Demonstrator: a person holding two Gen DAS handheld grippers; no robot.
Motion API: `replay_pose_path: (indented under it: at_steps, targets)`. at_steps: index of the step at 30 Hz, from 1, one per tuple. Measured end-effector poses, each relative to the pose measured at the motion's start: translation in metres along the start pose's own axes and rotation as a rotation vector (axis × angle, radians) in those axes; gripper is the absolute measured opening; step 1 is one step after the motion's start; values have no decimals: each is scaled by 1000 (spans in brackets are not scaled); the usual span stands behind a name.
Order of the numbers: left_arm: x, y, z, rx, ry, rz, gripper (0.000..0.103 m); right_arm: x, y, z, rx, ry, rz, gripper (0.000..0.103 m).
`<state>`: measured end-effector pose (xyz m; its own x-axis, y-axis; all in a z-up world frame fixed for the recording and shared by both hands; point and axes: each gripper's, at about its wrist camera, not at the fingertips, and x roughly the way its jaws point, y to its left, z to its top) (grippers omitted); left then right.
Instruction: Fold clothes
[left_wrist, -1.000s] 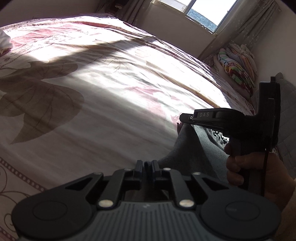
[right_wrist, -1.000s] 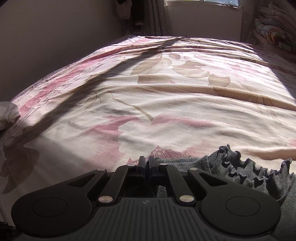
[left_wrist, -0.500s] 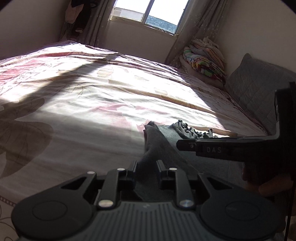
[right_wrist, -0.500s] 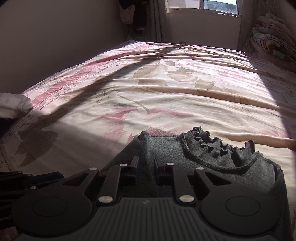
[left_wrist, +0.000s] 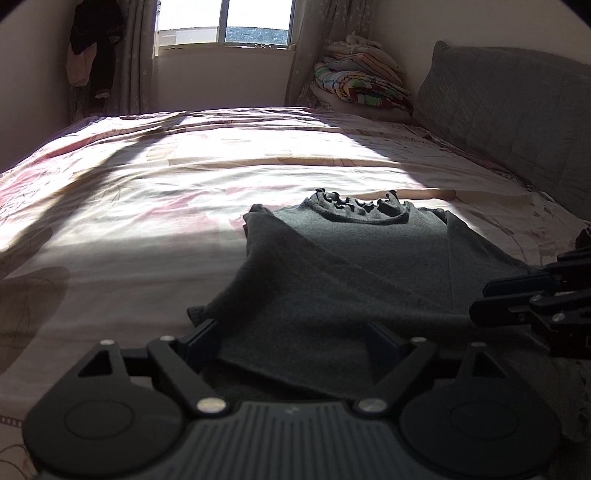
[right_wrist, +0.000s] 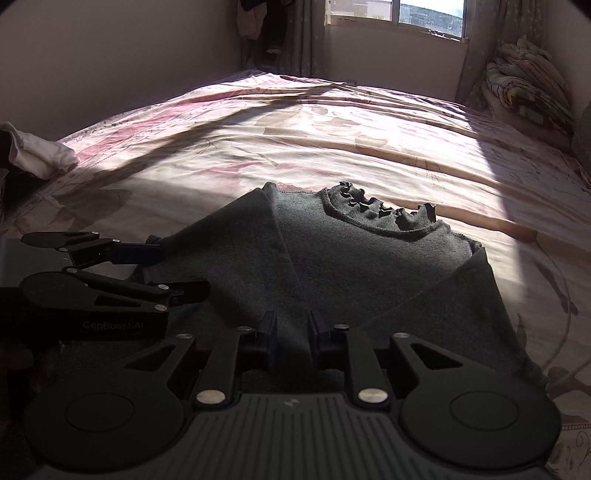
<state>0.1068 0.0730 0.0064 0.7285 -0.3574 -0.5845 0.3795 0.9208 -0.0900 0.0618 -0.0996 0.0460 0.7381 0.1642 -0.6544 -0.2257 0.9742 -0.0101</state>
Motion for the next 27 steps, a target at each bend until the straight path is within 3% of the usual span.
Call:
replay_pose_path:
  at_steps: [2, 5, 13, 20, 23, 27]
  targets:
    - [1, -3, -1, 17, 14, 11, 103, -17, -4, -11, 17, -5, -14, 30]
    - [5, -4, -2, 27, 45, 65, 103, -28, -12, -30, 43, 29, -34, 31]
    - [5, -3, -3, 21, 46, 65, 103, -56, -30, -77, 91, 126, -100, 37]
    - [5, -4, -3, 22, 46, 69, 103, -58, -29, -49, 112, 86, -91, 38]
    - [5, -5, -3, 23, 46, 69, 103, -44, -28, -44, 140, 116, -100, 38]
    - [4, -5, -3, 23, 46, 69, 103, -45, -20, -61, 145, 131, -91, 38]
